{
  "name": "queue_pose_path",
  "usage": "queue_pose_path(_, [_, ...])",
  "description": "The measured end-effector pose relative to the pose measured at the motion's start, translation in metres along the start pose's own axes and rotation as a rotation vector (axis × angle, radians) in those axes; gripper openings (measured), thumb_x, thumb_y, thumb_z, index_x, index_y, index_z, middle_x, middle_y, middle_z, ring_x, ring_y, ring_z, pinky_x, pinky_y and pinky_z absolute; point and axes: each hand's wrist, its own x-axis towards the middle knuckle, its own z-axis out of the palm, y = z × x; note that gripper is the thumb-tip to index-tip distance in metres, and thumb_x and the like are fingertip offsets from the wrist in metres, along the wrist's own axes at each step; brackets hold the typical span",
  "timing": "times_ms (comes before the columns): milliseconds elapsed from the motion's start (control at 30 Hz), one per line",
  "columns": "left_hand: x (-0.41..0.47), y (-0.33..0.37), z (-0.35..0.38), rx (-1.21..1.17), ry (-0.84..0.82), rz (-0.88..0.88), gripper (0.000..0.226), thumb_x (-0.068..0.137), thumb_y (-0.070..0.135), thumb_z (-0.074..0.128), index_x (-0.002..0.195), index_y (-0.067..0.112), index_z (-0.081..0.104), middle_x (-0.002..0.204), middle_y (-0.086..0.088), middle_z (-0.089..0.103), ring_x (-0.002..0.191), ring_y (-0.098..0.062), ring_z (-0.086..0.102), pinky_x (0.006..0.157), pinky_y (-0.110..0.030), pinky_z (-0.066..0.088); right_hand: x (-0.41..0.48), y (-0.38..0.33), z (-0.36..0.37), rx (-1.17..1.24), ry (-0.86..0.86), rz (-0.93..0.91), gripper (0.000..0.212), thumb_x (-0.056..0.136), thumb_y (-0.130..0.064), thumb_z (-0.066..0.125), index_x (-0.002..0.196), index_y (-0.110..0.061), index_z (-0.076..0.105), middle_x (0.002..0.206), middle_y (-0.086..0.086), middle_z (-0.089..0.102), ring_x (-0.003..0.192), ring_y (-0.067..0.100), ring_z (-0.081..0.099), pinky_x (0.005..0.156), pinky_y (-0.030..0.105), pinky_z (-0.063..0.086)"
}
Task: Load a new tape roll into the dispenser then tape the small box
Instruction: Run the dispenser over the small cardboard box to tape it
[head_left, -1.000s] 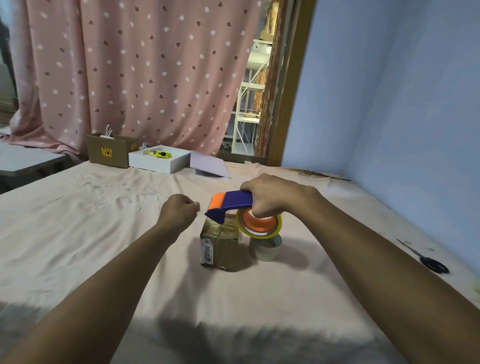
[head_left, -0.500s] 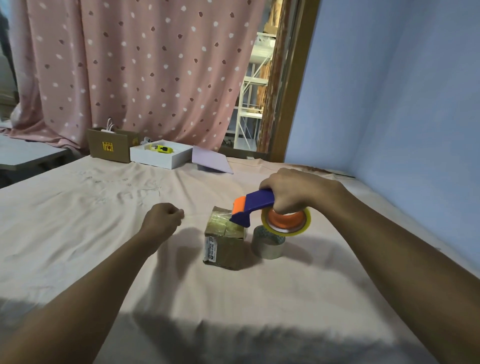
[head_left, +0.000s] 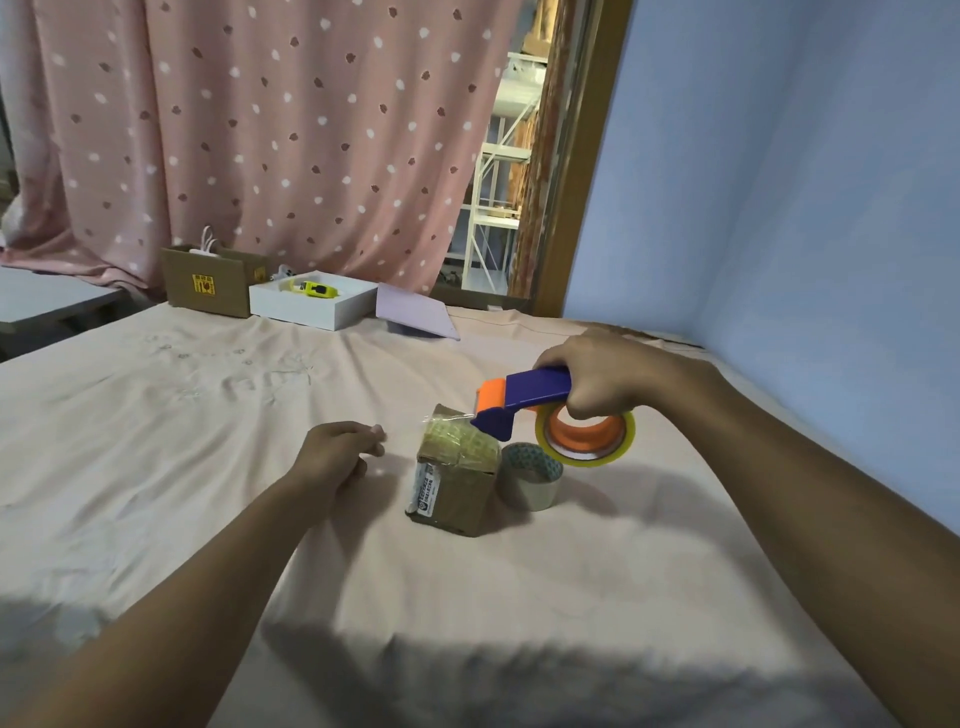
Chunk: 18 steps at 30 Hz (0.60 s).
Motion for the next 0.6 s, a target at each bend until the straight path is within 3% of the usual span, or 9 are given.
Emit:
queue_pose_path(133, [-0.002, -0.01, 0.01, 0.226, 0.096, 0.152, 0.015, 0.09, 0.025, 0.072, 0.084, 0.012, 0.072, 0.076, -0.007, 0.074, 0.048, -0.019, 0.053, 0.056, -0.03, 0.044, 0.001, 0.005, 0.015, 0.062, -0.004, 0.017, 0.059, 0.077, -0.011, 0.074, 0.134, -0.021, 0.061, 0.108, 0.0, 0.065, 0.095, 0.02, 0.058, 0.067, 0.027, 0.045])
queue_pose_path(200, [-0.008, -0.012, 0.018, 0.393, 0.137, 0.208, 0.023, 0.088, 0.033, 0.074, 0.1, 0.016, 0.065, 0.089, -0.002, 0.072, 0.07, -0.021, 0.063, 0.069, -0.035, 0.051, 0.001, 0.006, 0.02, 0.083, -0.003, 0.022, 0.058, 0.077, -0.01, 0.074, 0.132, -0.021, 0.062, 0.107, 0.0, 0.065, 0.093, 0.019, 0.058, 0.067, 0.026, 0.045])
queue_pose_path(267, [-0.016, -0.019, 0.026, 0.588, 0.148, 0.266, 0.033, 0.086, 0.041, 0.073, 0.107, 0.019, 0.06, 0.103, 0.0, 0.059, 0.087, -0.023, 0.062, 0.08, -0.039, 0.052, 0.001, 0.007, 0.023, 0.091, -0.012, 0.029, 0.059, 0.077, -0.011, 0.075, 0.132, -0.021, 0.06, 0.107, -0.001, 0.064, 0.093, 0.019, 0.058, 0.067, 0.026, 0.047])
queue_pose_path(333, [-0.023, -0.021, 0.029, 0.775, 0.196, 0.379, 0.03, 0.087, 0.043, 0.067, 0.102, 0.018, 0.061, 0.106, -0.002, 0.054, 0.09, -0.028, 0.061, 0.077, -0.041, 0.051, 0.001, 0.008, 0.025, 0.092, -0.016, 0.034, 0.06, 0.077, -0.011, 0.076, 0.133, -0.022, 0.06, 0.109, -0.001, 0.064, 0.096, 0.019, 0.058, 0.072, 0.028, 0.051])
queue_pose_path(433, [-0.033, -0.023, 0.035, 1.039, 0.265, 0.656, 0.019, 0.08, 0.03, 0.06, 0.082, 0.012, 0.065, 0.088, -0.011, 0.058, 0.079, -0.036, 0.058, 0.066, -0.042, 0.048, 0.0, 0.009, 0.029, 0.103, -0.005, 0.038, 0.059, 0.076, -0.011, 0.076, 0.132, -0.022, 0.061, 0.11, 0.001, 0.065, 0.096, 0.02, 0.059, 0.074, 0.03, 0.052])
queue_pose_path(500, [-0.038, -0.03, 0.042, 1.176, 0.249, 0.724, 0.015, 0.067, 0.026, 0.06, 0.073, 0.013, 0.062, 0.079, -0.009, 0.055, 0.071, -0.035, 0.054, 0.063, -0.041, 0.047, 0.0, 0.009, 0.033, 0.111, -0.005, 0.045, 0.058, 0.076, -0.011, 0.076, 0.131, -0.021, 0.06, 0.11, 0.001, 0.065, 0.097, 0.02, 0.059, 0.074, 0.03, 0.052])
queue_pose_path(600, [-0.035, -0.041, 0.048, 1.321, 0.18, 0.74, 0.016, 0.065, 0.029, 0.061, 0.075, 0.016, 0.06, 0.08, -0.007, 0.053, 0.075, -0.033, 0.052, 0.067, -0.04, 0.041, -0.002, 0.012, 0.04, 0.144, -0.009, 0.065, 0.058, 0.075, -0.01, 0.076, 0.13, -0.021, 0.06, 0.109, 0.0, 0.065, 0.096, 0.02, 0.06, 0.069, 0.026, 0.051])
